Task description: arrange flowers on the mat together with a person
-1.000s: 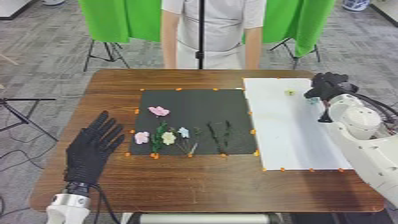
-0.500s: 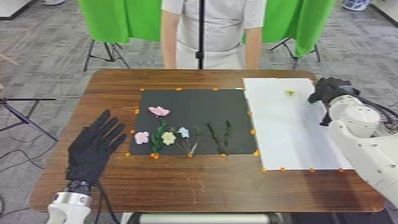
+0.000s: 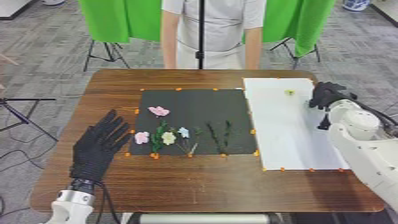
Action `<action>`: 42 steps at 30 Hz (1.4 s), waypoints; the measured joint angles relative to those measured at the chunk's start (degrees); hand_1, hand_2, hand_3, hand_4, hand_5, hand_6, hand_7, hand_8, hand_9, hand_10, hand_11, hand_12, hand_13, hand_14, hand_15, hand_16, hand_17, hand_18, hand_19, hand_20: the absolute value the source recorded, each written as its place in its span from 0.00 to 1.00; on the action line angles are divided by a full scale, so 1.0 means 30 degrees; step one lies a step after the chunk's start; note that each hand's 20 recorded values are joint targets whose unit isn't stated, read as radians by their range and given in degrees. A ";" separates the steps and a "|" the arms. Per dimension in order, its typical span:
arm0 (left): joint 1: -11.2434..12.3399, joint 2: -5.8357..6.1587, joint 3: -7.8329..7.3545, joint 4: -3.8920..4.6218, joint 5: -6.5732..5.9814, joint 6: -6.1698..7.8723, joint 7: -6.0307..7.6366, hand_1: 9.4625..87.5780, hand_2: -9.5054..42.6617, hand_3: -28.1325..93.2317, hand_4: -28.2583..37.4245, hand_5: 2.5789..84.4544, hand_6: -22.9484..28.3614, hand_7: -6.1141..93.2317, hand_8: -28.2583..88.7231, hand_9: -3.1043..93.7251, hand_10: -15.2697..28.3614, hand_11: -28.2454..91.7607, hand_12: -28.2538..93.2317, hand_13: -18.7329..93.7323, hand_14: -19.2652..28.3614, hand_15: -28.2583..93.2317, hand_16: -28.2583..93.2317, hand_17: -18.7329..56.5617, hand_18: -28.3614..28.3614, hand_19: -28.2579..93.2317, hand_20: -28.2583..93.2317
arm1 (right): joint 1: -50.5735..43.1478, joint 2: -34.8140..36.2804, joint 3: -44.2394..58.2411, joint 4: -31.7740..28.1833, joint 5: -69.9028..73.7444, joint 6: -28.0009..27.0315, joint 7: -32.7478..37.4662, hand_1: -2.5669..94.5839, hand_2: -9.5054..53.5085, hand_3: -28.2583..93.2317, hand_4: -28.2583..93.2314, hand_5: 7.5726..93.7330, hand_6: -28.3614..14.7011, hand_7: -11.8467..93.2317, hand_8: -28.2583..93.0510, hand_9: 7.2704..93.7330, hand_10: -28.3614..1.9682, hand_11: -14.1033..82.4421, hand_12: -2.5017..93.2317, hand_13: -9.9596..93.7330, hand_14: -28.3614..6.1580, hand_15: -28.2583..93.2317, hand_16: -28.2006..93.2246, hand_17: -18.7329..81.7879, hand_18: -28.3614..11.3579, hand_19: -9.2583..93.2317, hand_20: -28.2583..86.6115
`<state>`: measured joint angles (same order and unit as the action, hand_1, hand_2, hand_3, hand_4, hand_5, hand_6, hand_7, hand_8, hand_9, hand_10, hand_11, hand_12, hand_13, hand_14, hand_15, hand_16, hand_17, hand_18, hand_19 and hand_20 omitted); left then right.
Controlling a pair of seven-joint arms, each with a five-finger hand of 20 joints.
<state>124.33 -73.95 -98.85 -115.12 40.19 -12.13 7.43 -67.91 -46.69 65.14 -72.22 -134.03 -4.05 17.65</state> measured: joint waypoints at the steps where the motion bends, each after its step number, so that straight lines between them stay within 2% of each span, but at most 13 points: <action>1: -0.0008 0.0024 0.0001 0.0011 -0.0012 0.0003 0.0000 0.19 0.13 0.81 0.05 0.36 0.52 0.19 0.18 0.29 0.61 0.35 0.38 0.34 0.69 0.37 0.27 0.10 0.88 0.56 0.31 | -0.0093 -0.0005 0.0060 -0.0024 -0.0042 -0.0045 -0.0088 0.56 0.00 0.86 0.00 0.74 0.74 0.53 0.21 0.96 0.77 0.32 0.52 0.85 0.70 0.75 0.44 0.48 0.24 0.85 0.62; 6: -0.0028 0.0099 0.0003 0.0029 -0.0046 0.0010 0.0006 0.19 0.13 0.81 0.05 0.37 0.52 0.20 0.18 0.29 0.61 0.35 0.38 0.34 0.69 0.37 0.28 0.10 0.88 0.56 0.31 | -0.0612 0.0158 0.0168 -0.0397 -0.0102 0.0646 -0.0800 0.56 0.00 0.89 0.00 0.78 0.73 0.53 0.21 0.98 0.77 0.34 0.52 0.86 0.70 0.76 0.44 0.50 0.26 0.86 0.62; 8: -0.0028 0.0111 0.0003 0.0030 -0.0059 0.0015 0.0010 0.18 0.13 0.81 0.05 0.37 0.52 0.20 0.18 0.29 0.61 0.35 0.38 0.34 0.69 0.37 0.27 0.10 0.88 0.56 0.31 | -0.0801 0.0420 -0.0358 -0.0599 0.0331 0.2441 -0.0969 0.56 0.00 0.89 0.00 0.78 0.73 0.53 0.21 0.98 0.76 0.34 0.52 0.86 0.70 0.76 0.44 0.50 0.26 0.86 0.62; 12: -0.0033 0.0132 0.0003 0.0037 -0.0075 0.0020 0.0012 0.19 0.13 0.81 0.05 0.36 0.52 0.20 0.18 0.29 0.61 0.35 0.38 0.34 0.69 0.37 0.27 0.10 0.88 0.56 0.31 | -0.0858 0.0992 -0.2136 -0.1423 0.2145 0.7334 -0.1580 0.56 0.00 0.89 0.00 0.78 0.72 0.53 0.21 0.98 0.76 0.35 0.52 0.86 0.70 0.77 0.44 0.50 0.26 0.86 0.63; 15: -0.0046 0.0134 0.0003 0.0046 -0.0077 0.0020 0.0005 0.19 0.13 0.81 0.05 0.36 0.52 0.20 0.18 0.29 0.61 0.35 0.38 0.34 0.69 0.37 0.27 0.10 0.88 0.56 0.31 | -0.0616 0.0986 -0.2973 -0.2519 0.2470 0.8851 -0.3042 0.55 0.00 0.89 0.00 0.77 0.72 0.53 0.22 0.97 0.76 0.35 0.52 0.85 0.70 0.77 0.45 0.50 0.27 0.86 0.63; 20: -0.0088 0.0187 0.0118 0.0067 -0.0077 0.0025 0.0012 0.18 0.13 0.81 0.05 0.36 0.52 0.20 0.18 0.28 0.61 0.35 0.38 0.34 0.69 0.37 0.27 0.10 0.88 0.56 0.31 | 0.1378 -0.0015 -0.4978 -0.3203 0.0614 0.8198 -0.6528 0.55 0.00 0.89 0.00 0.77 0.73 0.54 0.21 0.97 0.76 0.35 0.52 0.85 0.70 0.77 0.45 0.50 0.27 0.86 0.63; 25: -0.0092 0.0402 0.0454 0.0067 -0.0138 0.0171 0.0175 0.18 0.13 0.81 0.05 0.36 0.52 0.20 0.18 0.28 0.61 0.35 0.38 0.34 0.69 0.37 0.28 0.10 0.88 0.56 0.31 | 0.4096 -0.2324 -0.7336 -0.1321 -0.3583 0.6296 -0.9184 0.55 0.00 0.89 0.00 0.76 0.74 0.54 0.21 0.97 0.77 0.35 0.52 0.85 0.69 0.77 0.45 0.50 0.27 0.86 0.63; 29: -0.0098 0.0480 0.0555 0.0066 -0.0173 0.0340 0.0262 0.18 0.13 0.81 0.04 0.36 0.52 0.20 0.18 0.28 0.61 0.34 0.38 0.34 0.69 0.37 0.28 0.10 0.88 0.56 0.31 | 0.4625 -0.3545 -0.7906 -0.0788 -0.3849 0.4966 -0.9607 0.55 0.00 0.89 0.00 0.76 0.74 0.54 0.21 0.96 0.77 0.33 0.52 0.84 0.69 0.77 0.45 0.49 0.27 0.85 0.63; 33: -0.0045 0.0453 0.0450 0.0015 -0.0225 0.0657 0.0395 0.18 0.13 0.81 0.04 0.36 0.52 0.20 0.18 0.28 0.61 0.34 0.38 0.34 0.69 0.37 0.27 0.10 0.88 0.56 0.31 | 0.4469 -0.3721 -0.8047 -0.0876 -0.4008 0.4551 -0.9928 0.55 0.00 0.89 0.00 0.75 0.75 0.54 0.20 0.96 0.77 0.33 0.52 0.84 0.69 0.77 0.45 0.49 0.27 0.85 0.62; 37: -0.0009 0.0289 0.0231 0.0008 -0.0225 0.0677 0.0395 0.18 0.13 0.81 0.04 0.36 0.52 0.20 0.18 0.28 0.61 0.34 0.38 0.34 0.69 0.37 0.27 0.10 0.88 0.56 0.31 | 0.4184 -0.3663 -0.8054 -0.0868 -0.5177 0.4366 -1.0334 0.55 0.00 0.89 0.00 0.75 0.75 0.55 0.20 0.95 0.78 0.32 0.53 0.83 0.69 0.77 0.44 0.48 0.27 0.84 0.62; 42: -0.0008 0.0216 0.0225 0.0008 -0.0225 0.0690 0.0396 0.18 0.14 0.81 0.04 0.36 0.52 0.20 0.18 0.28 0.61 0.34 0.38 0.34 0.69 0.37 0.27 0.10 0.88 0.56 0.31 | 0.3886 -0.3374 -0.8089 -0.0986 -0.5495 0.3915 -1.0627 0.53 0.00 0.89 0.00 0.73 0.76 0.54 0.19 0.94 0.78 0.30 0.52 0.82 0.69 0.76 0.44 0.47 0.28 0.83 0.62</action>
<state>124.31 -73.30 -98.18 -115.10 39.51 -10.06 8.61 -56.25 -56.81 40.87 -75.18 -150.51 7.70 -14.23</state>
